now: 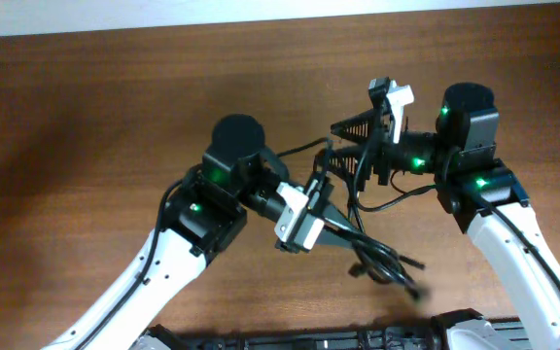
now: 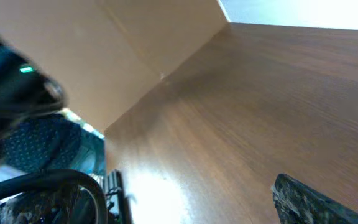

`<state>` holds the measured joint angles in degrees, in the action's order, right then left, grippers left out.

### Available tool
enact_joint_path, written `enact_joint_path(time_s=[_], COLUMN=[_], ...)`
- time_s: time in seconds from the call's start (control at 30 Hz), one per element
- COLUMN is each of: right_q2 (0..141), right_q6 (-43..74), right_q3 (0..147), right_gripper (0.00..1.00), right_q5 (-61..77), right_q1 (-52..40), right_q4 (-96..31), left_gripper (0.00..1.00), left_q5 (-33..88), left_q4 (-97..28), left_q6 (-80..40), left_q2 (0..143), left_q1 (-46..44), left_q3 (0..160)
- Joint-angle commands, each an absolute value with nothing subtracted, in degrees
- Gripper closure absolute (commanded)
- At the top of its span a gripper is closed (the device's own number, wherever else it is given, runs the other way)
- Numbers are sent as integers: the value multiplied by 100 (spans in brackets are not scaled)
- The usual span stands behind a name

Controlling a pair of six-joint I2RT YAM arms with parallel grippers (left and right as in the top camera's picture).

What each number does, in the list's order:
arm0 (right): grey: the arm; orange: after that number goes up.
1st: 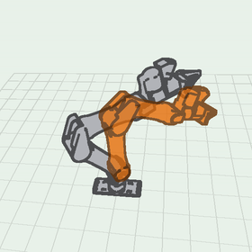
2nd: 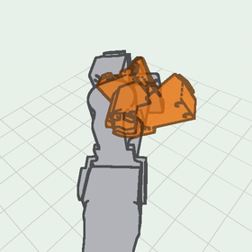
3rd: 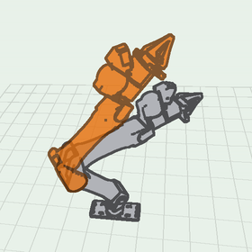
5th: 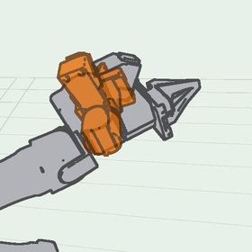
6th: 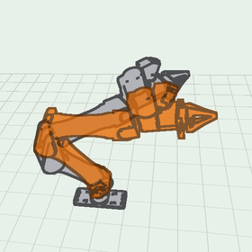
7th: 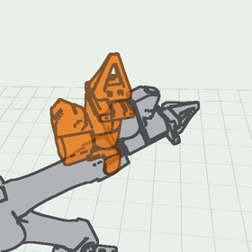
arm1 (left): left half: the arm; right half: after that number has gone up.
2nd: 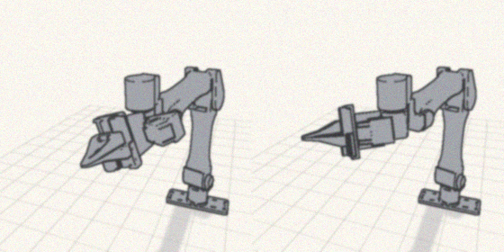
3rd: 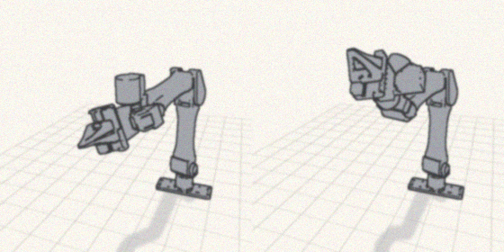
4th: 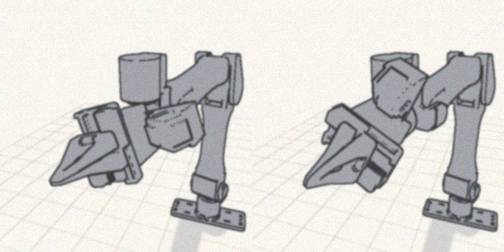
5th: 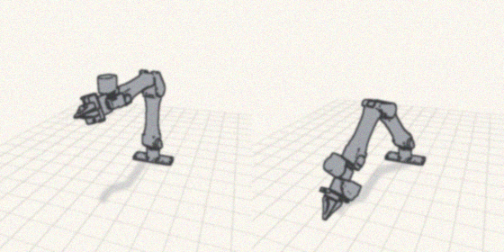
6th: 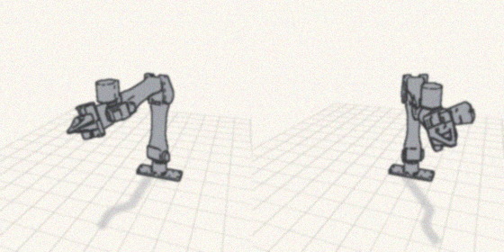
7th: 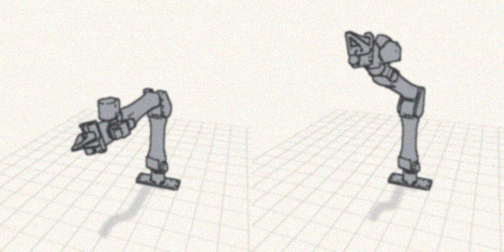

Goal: Untangle cables

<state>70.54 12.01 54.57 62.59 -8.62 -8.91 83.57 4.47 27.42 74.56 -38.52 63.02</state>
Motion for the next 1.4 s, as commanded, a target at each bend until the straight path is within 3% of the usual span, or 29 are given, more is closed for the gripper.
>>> enact_joint_path(time_s=[0.0, 0.23, 0.43, 0.83, 1.1, 1.37], right_q2=[7406, 8066, 8114, 8103, 7255, 5771], right_q6=[1297, 1297, 1286, 792, 443, 438], right_q3=[5568, 5568, 5568, 5568, 5568, 5568], right_gripper=[2, 2, 2, 2, 2, 2], right_q5=[5902, 5415, 4252, 3850, 3688, 3612], right_q1=[-899, -891, -534, 132, 163, 163], right_q4=[-880, -1048, -2032, -3229, -3531, -3841], left_gripper=[100, 100, 100, 100, 100, 100], left_q5=[8423, 8464, 8464, 8388, 6189, 4348], left_q4=[652, 685, 685, 683, 534, -1055], left_q6=[2792, 2790, 2661, 2620, 615, 432], left_q2=[7325, 7323, 7323, 7325, 7325, 7325], left_q1=[-4047, -4099, -4093, -4082, -3682, -3321], left_q3=[6392, 6392, 6392, 6392, 6392, 6392])
